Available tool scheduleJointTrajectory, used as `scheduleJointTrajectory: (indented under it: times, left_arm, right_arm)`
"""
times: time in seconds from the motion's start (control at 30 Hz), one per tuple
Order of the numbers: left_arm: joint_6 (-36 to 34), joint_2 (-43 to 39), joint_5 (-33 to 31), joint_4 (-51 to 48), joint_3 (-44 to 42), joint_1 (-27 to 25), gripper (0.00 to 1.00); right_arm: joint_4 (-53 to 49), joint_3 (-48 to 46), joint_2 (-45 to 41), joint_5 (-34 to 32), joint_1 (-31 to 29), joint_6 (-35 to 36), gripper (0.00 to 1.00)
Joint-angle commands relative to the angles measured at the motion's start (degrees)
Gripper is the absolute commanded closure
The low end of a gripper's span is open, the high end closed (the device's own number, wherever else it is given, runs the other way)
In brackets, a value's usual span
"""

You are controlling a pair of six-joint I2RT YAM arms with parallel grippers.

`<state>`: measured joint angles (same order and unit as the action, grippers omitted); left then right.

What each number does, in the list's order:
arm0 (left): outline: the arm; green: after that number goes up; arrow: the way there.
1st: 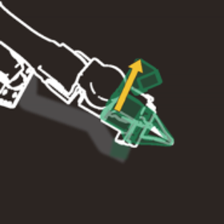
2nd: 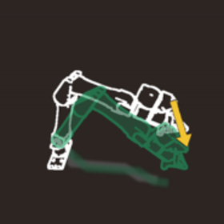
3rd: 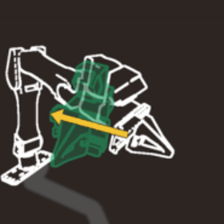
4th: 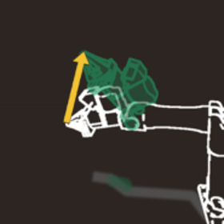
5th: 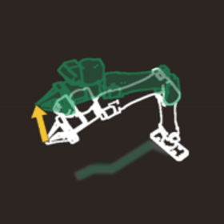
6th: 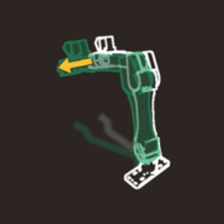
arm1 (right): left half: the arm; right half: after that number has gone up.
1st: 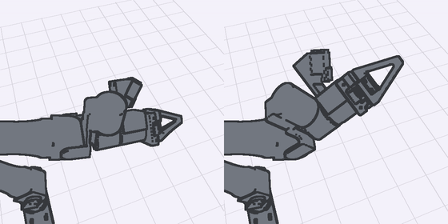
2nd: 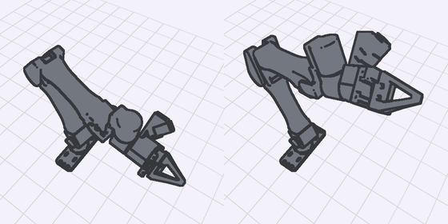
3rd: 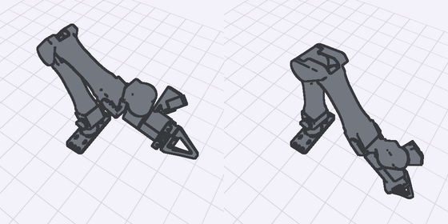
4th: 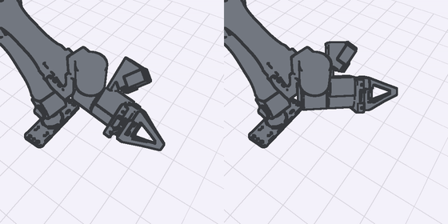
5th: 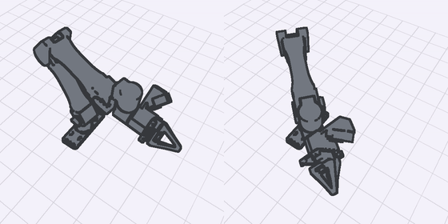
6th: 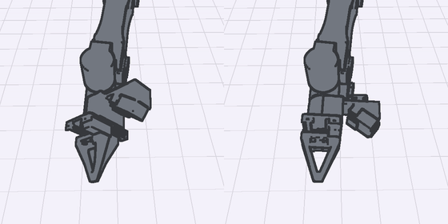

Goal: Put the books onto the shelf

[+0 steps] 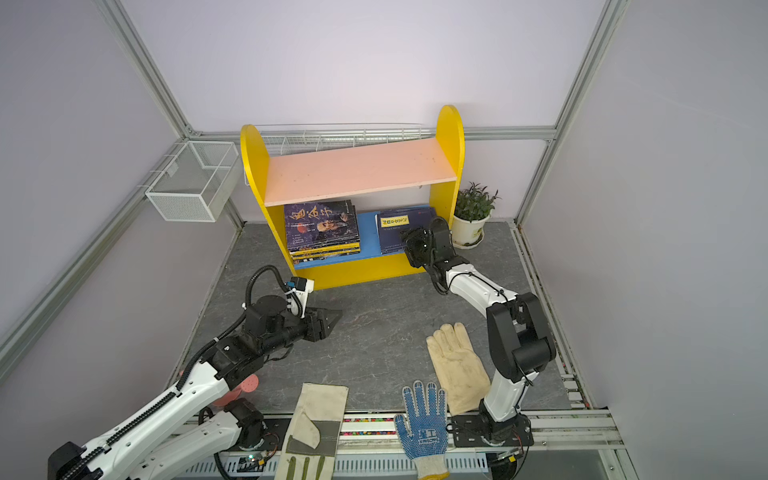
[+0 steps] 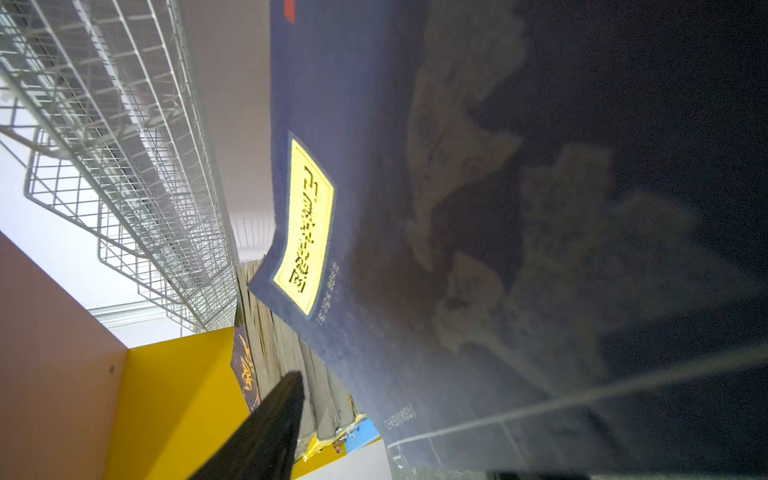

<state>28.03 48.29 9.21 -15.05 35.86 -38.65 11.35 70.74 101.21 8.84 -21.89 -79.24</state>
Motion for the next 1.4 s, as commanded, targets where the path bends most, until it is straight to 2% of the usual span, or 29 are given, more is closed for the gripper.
scheduleJointTrajectory:
  times: [0.0,0.17,0.37,0.53,0.63,0.87,1.0,1.1,1.3,1.37]
  left_arm:
    - [0.0,-0.6,-0.5,0.2,-0.9,-0.1,0.35]
    - [-0.1,-0.2,-0.5,0.2,-1.0,-0.1,0.35]
    - [-0.1,0.4,-0.3,0.2,-0.9,-0.1,0.35]
    - [-0.1,0.6,-0.2,0.3,-0.8,-0.1,0.35]
    - [-0.1,0.7,-0.1,0.3,-0.7,-0.1,0.35]
    - [-0.1,0.4,-0.3,0.1,-0.8,-0.1,0.35]
    - [-0.1,0.4,-0.3,0.3,-0.9,-0.1,0.35]
    - [-0.2,0.9,-0.3,0.8,-1.0,-0.1,0.35]
    - [-0.5,2.7,-0.1,1.7,-0.3,-0.1,0.35]
    - [-0.5,3.1,-0.2,1.9,-0.2,-0.1,0.35]
  right_arm:
    - [7.1,-0.8,1.2,0.1,-0.3,-5.8,0.34]
    - [10.8,-1.0,1.5,-2.9,-0.2,-10.5,0.34]
    - [11.4,-1.5,1.1,-4.0,-0.2,-12.1,0.34]
    - [-6.4,1.8,-2.4,-7.5,-0.5,-0.6,0.3]
    - [-14.8,3.0,-3.0,-10.2,-0.2,3.8,0.29]
    - [-17.5,1.7,-4.7,-9.3,0.5,11.6,0.3]
    - [-21.2,2.5,-7.3,-8.8,0.0,22.1,0.37]
    - [-25.1,2.7,-9.4,-9.5,-0.9,28.8,0.47]
    - [-33.0,7.5,-7.1,-6.4,-2.9,38.3,0.83]
    - [-34.5,9.9,-4.8,-4.4,-3.5,39.3,0.9]
